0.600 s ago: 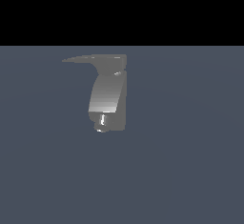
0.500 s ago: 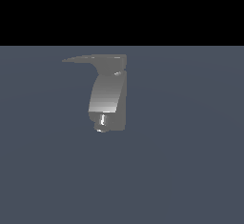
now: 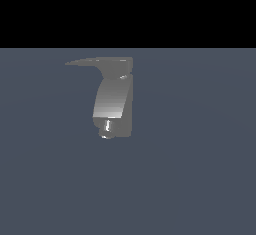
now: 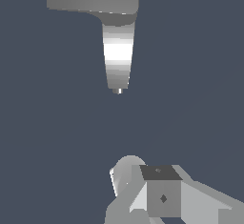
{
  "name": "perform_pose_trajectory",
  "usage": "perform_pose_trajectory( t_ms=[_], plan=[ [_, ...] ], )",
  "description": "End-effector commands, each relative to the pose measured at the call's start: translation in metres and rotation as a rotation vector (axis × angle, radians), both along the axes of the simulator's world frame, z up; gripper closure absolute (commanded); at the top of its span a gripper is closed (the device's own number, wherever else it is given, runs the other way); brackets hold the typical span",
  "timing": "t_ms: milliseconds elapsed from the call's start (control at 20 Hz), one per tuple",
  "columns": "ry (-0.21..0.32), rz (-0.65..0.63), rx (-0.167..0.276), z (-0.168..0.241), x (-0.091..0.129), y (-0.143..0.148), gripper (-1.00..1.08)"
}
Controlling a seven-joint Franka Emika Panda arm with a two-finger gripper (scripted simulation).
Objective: Turn on the faucet by rotating a designated handle.
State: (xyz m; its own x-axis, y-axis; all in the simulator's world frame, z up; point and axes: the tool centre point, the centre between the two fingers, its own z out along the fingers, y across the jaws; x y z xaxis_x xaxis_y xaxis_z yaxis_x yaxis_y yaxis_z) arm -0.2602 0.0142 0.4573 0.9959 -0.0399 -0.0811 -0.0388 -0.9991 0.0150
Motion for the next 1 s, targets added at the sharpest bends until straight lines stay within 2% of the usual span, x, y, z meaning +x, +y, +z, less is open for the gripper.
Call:
perform_pose_trajectory(
  t_ms=[0,400,950],
  plan=[
    [-0.001,-0.026,-0.001,-0.003,0.002,0.006,1.08],
    [-0.005,-0.16,-0.005,-0.02,0.013,0.035,1.08],
    [-0.013,-0.39,-0.011,-0.049,0.042,0.081,1.08]
  ],
)
